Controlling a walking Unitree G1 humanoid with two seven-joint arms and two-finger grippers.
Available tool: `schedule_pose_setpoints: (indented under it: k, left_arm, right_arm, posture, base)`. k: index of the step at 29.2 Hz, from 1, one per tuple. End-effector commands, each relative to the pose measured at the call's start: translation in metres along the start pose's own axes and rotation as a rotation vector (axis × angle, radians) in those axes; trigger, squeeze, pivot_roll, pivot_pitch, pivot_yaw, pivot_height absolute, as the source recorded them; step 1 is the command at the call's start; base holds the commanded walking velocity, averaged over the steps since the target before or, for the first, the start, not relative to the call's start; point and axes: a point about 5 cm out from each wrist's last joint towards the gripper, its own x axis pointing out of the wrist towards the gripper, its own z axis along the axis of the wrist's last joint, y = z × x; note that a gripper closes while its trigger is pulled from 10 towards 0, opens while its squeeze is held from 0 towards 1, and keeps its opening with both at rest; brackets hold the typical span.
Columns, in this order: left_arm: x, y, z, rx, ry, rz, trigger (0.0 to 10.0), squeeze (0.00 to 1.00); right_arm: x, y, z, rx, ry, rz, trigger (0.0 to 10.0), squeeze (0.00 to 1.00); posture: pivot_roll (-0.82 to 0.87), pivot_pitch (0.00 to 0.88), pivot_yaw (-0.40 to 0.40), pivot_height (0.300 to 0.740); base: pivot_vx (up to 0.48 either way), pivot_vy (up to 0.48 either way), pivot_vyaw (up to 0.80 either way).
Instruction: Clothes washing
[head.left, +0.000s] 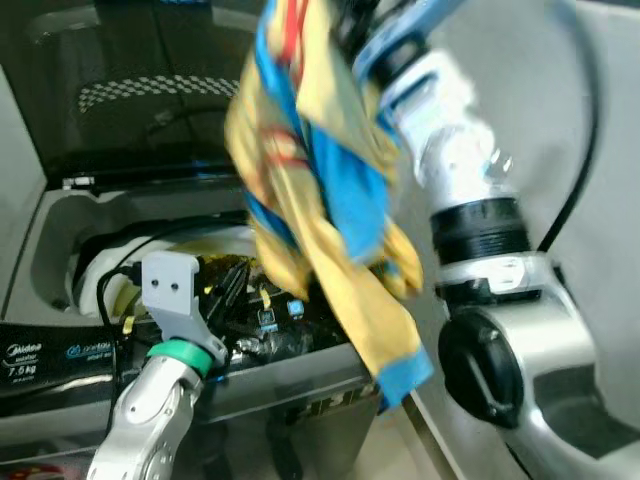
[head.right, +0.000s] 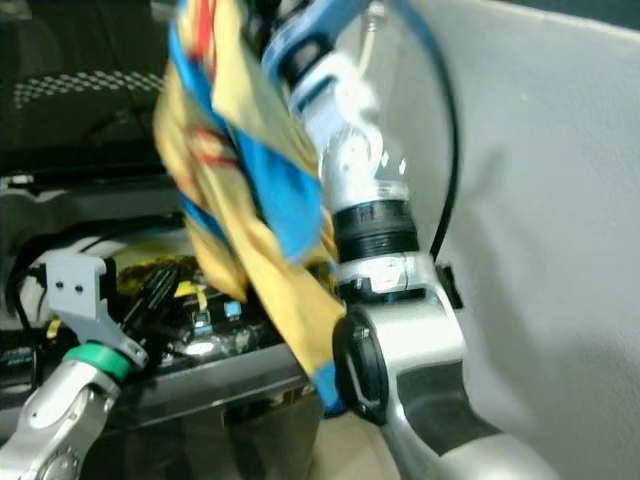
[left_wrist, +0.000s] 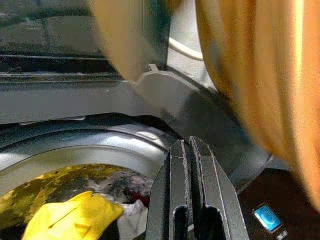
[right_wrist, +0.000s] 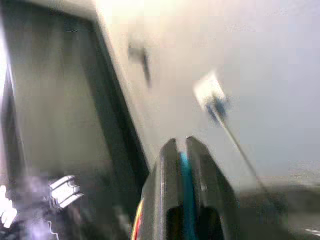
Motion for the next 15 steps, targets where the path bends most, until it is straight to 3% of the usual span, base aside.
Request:
schedule_pose_setpoints:
  k: [1,2,3,4,10,11,12,13,14,15]
  left_arm:
    - [-0.003,0.001,-0.003,0.009,0.012,0.009,10.0,0.00]
    - [-0.005,0.002,-0.003,0.016,0.011,0.022,10.0,0.00]
    - [-0.005,0.002,-0.003,0.016,0.011,0.022,10.0,0.00]
    - [-0.007,0.004,-0.003,0.021,0.011,0.034,10.0,0.00]
    - [-0.009,0.005,-0.003,0.025,0.010,0.043,10.0,0.00]
    - [-0.009,0.006,-0.003,0.027,0.009,0.049,10.0,0.00]
    - [-0.009,0.006,-0.003,0.029,0.010,0.050,10.0,0.00]
    - [-0.008,0.006,-0.003,0.030,0.012,0.046,10.0,0.00]
    - [-0.008,0.006,-0.004,0.031,0.015,0.040,10.0,0.00]
    - [-0.008,0.006,-0.004,0.031,0.015,0.040,10.0,0.00]
  right_arm:
    - [0.009,0.011,0.026,0.066,-0.116,0.045,10.0,0.00]
    - [0.019,0.022,0.054,0.229,-0.225,0.092,10.0,0.00]
    - [0.019,0.022,0.054,0.229,-0.225,0.092,10.0,0.00]
    - [0.021,0.024,0.066,0.328,-0.275,0.107,10.0,0.00]
    - [0.018,0.018,0.063,0.329,-0.261,0.090,10.0,0.00]
    - [0.006,-0.002,0.028,0.113,-0.100,-0.005,10.0,0.00]
    - [-0.020,-0.031,-0.024,-0.173,0.145,-0.113,10.0,0.00]
    - [-0.052,-0.053,-0.070,-0.362,0.376,-0.159,10.0,0.00]
    - [-0.078,-0.066,-0.101,-0.440,0.526,-0.178,10.0,0.00]
    - [-0.078,-0.066,-0.101,-0.440,0.526,-0.178,10.0,0.00]
  posture:
    - [0.02,0.016,-0.023,0.740]
    - [0.03,0.015,-0.039,0.740]
    - [0.03,0.015,-0.039,0.740]
    - [0.03,0.013,-0.042,0.740]
    - [0.04,0.011,-0.045,0.740]
    - [0.04,0.009,-0.041,0.740]
    - [0.03,0.014,-0.034,0.740]
    - [0.03,0.015,-0.030,0.740]
    - [0.03,0.016,-0.027,0.740]
    - [0.03,0.016,-0.027,0.740]
  base:
    - [0.000,0.000,0.00]
    - [0.000,0.000,0.00]
    - [0.000,0.000,0.00]
    - [0.000,0.000,0.00]
    - [0.000,0.000,0.00]
    - [0.000,0.000,0.00]
    - [0.000,0.000,0.00]
    - [0.000,0.000,0.00]
    - [0.000,0.000,0.00]
    - [0.000,0.000,0.00]
